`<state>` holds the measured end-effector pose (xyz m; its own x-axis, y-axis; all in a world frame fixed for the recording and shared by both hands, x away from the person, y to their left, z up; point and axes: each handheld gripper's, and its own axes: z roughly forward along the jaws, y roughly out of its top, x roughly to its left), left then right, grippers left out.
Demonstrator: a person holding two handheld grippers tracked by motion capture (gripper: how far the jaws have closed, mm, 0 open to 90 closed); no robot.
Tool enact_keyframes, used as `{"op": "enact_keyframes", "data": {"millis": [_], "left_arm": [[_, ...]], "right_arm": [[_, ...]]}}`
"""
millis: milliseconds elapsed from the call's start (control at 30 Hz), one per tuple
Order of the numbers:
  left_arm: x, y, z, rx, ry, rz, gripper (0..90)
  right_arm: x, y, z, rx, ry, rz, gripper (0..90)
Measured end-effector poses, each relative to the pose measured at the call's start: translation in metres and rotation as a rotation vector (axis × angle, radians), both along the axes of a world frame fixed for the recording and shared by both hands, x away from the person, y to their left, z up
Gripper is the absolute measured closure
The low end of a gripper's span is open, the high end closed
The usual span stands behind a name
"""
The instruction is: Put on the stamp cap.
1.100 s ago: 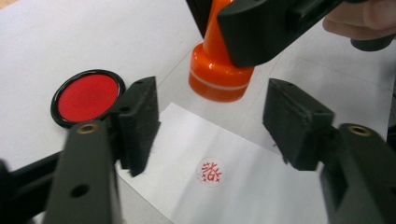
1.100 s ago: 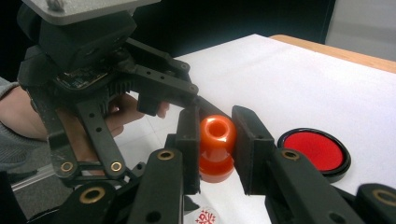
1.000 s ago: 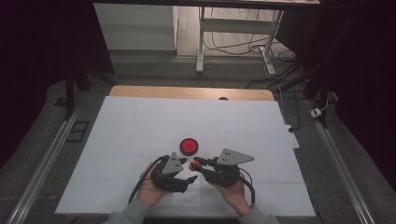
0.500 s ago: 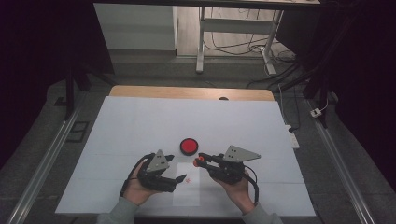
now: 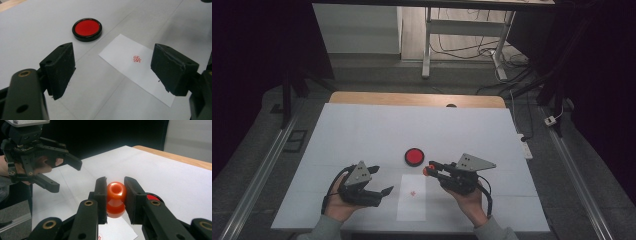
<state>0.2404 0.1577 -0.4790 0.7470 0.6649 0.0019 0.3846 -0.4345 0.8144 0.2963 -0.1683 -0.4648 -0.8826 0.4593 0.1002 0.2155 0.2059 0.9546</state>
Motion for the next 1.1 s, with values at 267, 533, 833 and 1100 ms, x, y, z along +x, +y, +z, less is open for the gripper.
{"op": "enact_keyframes", "data": {"millis": [267, 533, 833, 1100], "left_arm": [[-0.013, 0.025, -0.009, 0.011, 0.003, 0.066, 20.2], [-0.022, 0.055, -0.017, -0.005, 0.021, 0.133, 20.3], [-0.023, 0.060, -0.022, -0.009, 0.043, 0.138, 20.4], [-0.023, 0.061, -0.021, -0.014, 0.046, 0.137, 20.8]], "right_arm": [[0.002, -0.007, 0.002, -0.001, -0.007, -0.021, 72.5], [0.006, -0.015, 0.004, -0.005, -0.018, -0.054, 72.5], [0.009, -0.019, 0.005, -0.017, -0.026, -0.069, 72.5], [0.011, -0.020, 0.004, -0.030, -0.027, -0.081, 72.5]]}}
